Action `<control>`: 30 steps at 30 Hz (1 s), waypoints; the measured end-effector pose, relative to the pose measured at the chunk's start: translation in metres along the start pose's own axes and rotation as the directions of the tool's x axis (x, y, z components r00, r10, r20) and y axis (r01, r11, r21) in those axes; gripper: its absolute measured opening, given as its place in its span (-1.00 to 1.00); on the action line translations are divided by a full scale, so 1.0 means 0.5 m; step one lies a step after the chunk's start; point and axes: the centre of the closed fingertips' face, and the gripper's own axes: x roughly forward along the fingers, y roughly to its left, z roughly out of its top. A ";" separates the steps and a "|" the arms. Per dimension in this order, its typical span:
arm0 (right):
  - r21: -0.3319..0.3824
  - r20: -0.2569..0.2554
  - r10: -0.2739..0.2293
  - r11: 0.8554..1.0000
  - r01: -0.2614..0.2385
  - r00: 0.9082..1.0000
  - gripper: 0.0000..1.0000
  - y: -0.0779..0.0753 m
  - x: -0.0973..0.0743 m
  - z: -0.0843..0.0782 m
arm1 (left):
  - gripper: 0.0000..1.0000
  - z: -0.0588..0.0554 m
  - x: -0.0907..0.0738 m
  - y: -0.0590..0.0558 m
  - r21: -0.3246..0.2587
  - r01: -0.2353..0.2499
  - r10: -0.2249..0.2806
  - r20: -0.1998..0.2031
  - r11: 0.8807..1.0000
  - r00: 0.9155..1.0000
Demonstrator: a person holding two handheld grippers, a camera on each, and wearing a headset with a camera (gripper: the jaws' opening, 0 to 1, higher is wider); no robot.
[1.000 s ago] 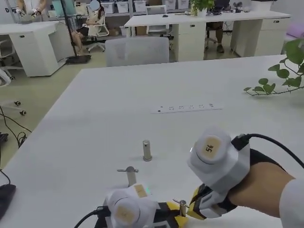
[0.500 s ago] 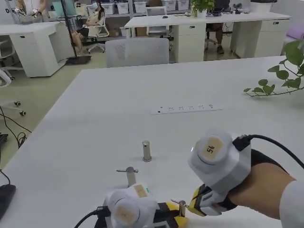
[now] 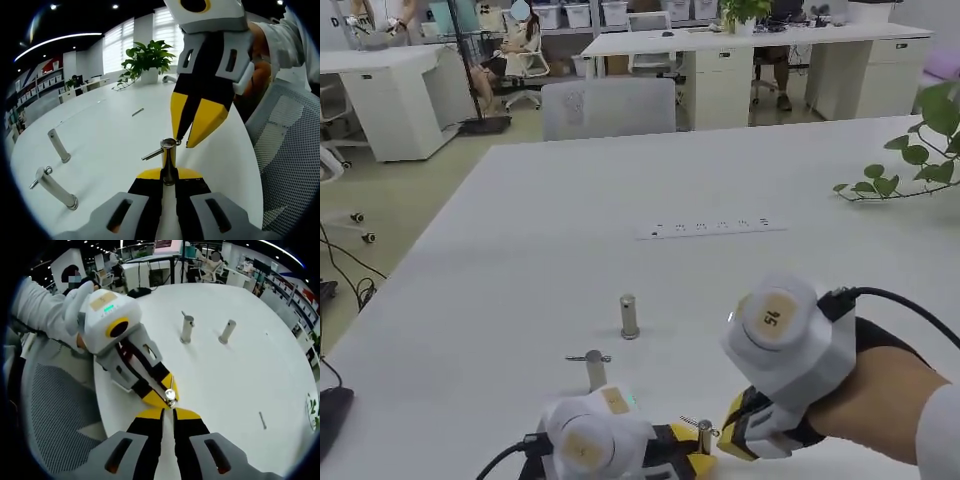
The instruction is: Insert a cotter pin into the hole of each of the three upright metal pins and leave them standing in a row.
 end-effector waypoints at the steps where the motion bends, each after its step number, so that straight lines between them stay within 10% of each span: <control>1: 0.003 0.002 -0.002 1.000 0.002 1.000 -0.82 -0.001 0.000 -0.001 | -0.87 0.000 0.000 0.000 0.000 0.000 0.000 0.001 1.000 1.000; 17: 0.041 0.045 -0.001 0.999 -0.001 0.999 -0.77 0.005 -0.022 -0.034 | -0.89 0.001 -0.001 0.013 -0.004 -0.058 0.058 0.006 0.998 0.998; 30: 0.060 0.062 -0.015 0.998 0.011 0.998 -0.78 -0.007 -0.030 -0.041 | -0.89 0.021 -0.015 0.093 -0.115 -0.213 0.219 0.041 0.970 0.975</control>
